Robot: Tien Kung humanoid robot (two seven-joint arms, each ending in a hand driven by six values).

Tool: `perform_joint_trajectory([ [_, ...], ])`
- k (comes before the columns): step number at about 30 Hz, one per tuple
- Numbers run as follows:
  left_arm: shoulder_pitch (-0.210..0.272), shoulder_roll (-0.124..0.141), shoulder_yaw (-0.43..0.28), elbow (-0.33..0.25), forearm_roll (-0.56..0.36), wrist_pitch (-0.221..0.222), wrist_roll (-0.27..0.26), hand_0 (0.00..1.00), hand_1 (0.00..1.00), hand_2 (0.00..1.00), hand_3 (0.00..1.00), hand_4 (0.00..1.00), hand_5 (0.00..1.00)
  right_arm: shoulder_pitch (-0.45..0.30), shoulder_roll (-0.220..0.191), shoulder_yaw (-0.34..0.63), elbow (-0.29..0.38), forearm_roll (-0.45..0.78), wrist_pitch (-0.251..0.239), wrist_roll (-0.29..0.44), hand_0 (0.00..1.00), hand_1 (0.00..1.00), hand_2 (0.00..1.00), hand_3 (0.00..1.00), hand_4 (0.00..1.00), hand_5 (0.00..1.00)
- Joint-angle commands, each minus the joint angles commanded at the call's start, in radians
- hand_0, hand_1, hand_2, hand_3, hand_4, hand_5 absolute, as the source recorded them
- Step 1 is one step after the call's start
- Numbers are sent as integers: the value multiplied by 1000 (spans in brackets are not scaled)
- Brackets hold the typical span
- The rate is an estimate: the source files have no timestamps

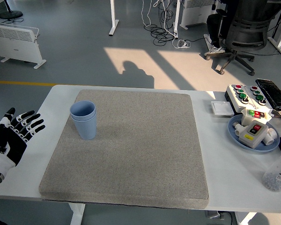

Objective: Push cup pick cup insert cup

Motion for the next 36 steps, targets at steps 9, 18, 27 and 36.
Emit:
perform_joint_trajectory([
  [9,44,-11,-13,-4,7,-15,-3,680,688,683,629,639,998,-1,2,-11,0,8,3,0,690,609,636,556,101,408],
  [18,39,-20,-40,3,19,1,-4,688,692,686,637,647,998,13,5,-11,0,12,6,8,689,610,636,555,100,410],
  [27,30,-26,-47,6,22,13,-2,687,693,686,637,636,998,29,4,8,0,-8,7,7,689,610,636,555,99,410],
  [36,24,-28,-53,9,15,27,-3,687,692,685,639,628,998,39,5,18,0,-20,7,3,689,608,636,555,99,411],
])
